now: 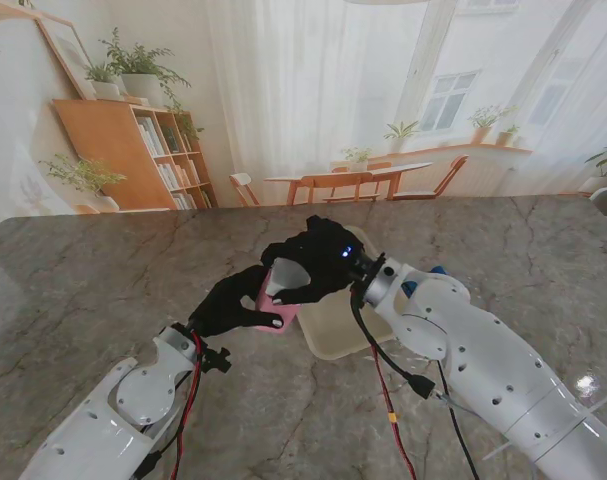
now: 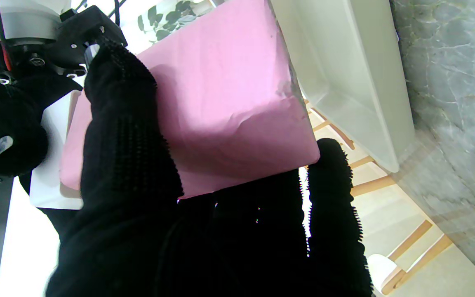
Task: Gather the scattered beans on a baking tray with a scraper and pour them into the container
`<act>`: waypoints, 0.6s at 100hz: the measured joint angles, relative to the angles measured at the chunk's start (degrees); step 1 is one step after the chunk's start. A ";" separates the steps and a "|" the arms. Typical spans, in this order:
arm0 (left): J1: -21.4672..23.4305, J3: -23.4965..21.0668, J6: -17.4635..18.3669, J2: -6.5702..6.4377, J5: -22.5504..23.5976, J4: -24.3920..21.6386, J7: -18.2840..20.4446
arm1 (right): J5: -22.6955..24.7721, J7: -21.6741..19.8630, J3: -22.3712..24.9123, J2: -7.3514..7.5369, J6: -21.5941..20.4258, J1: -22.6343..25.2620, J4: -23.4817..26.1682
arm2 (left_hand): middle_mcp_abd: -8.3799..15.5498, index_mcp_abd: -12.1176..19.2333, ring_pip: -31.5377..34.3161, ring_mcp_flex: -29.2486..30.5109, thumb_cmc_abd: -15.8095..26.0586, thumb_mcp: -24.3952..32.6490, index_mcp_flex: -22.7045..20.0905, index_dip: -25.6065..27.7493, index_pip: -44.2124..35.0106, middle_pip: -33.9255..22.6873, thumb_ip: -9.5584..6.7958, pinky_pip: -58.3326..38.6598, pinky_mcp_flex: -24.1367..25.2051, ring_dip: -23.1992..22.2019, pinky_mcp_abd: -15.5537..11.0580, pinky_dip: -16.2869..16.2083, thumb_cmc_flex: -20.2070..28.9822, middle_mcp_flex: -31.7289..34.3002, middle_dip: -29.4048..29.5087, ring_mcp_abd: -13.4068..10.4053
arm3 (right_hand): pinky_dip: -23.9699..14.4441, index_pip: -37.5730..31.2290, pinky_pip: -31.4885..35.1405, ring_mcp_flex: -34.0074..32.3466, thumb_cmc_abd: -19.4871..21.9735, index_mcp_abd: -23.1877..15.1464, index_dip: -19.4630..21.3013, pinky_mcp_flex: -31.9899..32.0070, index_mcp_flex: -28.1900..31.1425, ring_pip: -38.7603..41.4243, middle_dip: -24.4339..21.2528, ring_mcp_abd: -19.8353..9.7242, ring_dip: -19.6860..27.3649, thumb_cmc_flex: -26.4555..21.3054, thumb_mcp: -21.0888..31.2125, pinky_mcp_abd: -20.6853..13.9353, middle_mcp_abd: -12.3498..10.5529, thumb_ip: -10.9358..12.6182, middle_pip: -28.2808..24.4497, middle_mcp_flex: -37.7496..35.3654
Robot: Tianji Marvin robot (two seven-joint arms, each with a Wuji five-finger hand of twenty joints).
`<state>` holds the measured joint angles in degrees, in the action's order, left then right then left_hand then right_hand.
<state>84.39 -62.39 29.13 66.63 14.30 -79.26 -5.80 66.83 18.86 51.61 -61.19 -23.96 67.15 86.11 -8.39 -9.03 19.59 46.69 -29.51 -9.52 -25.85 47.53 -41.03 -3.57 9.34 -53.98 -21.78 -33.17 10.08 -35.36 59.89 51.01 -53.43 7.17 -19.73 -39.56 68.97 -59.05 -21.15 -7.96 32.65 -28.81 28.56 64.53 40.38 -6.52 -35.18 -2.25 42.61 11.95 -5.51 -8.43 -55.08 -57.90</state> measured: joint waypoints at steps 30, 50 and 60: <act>-0.10 -0.01 -0.56 -0.05 -0.09 0.03 0.65 | -2.76 -6.16 4.16 0.02 -2.25 2.83 3.17 | 0.00 0.00 0.14 0.01 0.00 -0.01 0.00 0.00 0.00 0.00 0.00 0.00 0.00 0.00 0.00 0.00 0.00 0.04 0.00 0.00 | -0.02 22.97 -12.83 26.54 12.59 9.27 5.21 22.00 -13.28 -25.98 -9.35 13.99 6.01 -1.23 -12.97 4.34 12.30 2.53 29.20 28.59; -0.07 -0.12 -0.76 -0.10 -0.09 0.01 0.95 | -1.99 -6.35 8.61 0.01 -3.79 5.00 5.41 | 0.00 0.00 0.14 0.01 0.00 -0.01 0.00 0.00 0.00 0.00 0.00 -0.01 0.00 0.00 0.00 0.00 0.00 0.04 0.00 0.00 | -0.02 28.29 -16.07 34.94 15.47 13.02 7.90 27.68 -18.26 -38.63 -11.95 17.55 10.88 -2.74 -16.91 4.65 15.38 2.57 36.82 36.46; 0.00 -0.29 -0.88 -0.12 -0.10 -0.07 1.05 | -1.51 -7.73 11.64 0.17 -8.86 5.60 6.05 | 0.00 0.00 0.14 0.01 0.00 -0.01 0.00 0.00 0.00 0.00 0.00 -0.01 0.00 0.00 0.00 0.00 0.00 0.05 0.00 0.00 | 0.14 30.98 -16.21 36.95 12.16 14.47 9.71 28.61 -21.12 -40.73 -11.99 17.64 12.23 -2.68 -15.25 4.66 15.45 3.14 37.33 39.49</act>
<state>84.39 -62.68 28.25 66.51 14.21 -79.33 -4.76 65.32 11.13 63.25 -61.02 -32.82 72.75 92.15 -8.39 -9.03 19.73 46.70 -29.51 -9.53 -25.85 47.53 -41.03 -3.57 9.34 -53.98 -21.78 -33.17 10.08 -35.36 59.89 51.06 -53.43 7.17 -19.58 -8.58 52.77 -22.10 -8.99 6.51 42.37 -0.20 7.43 23.80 28.39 11.12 -22.95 -4.92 27.35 16.61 9.93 -5.30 -17.75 -18.42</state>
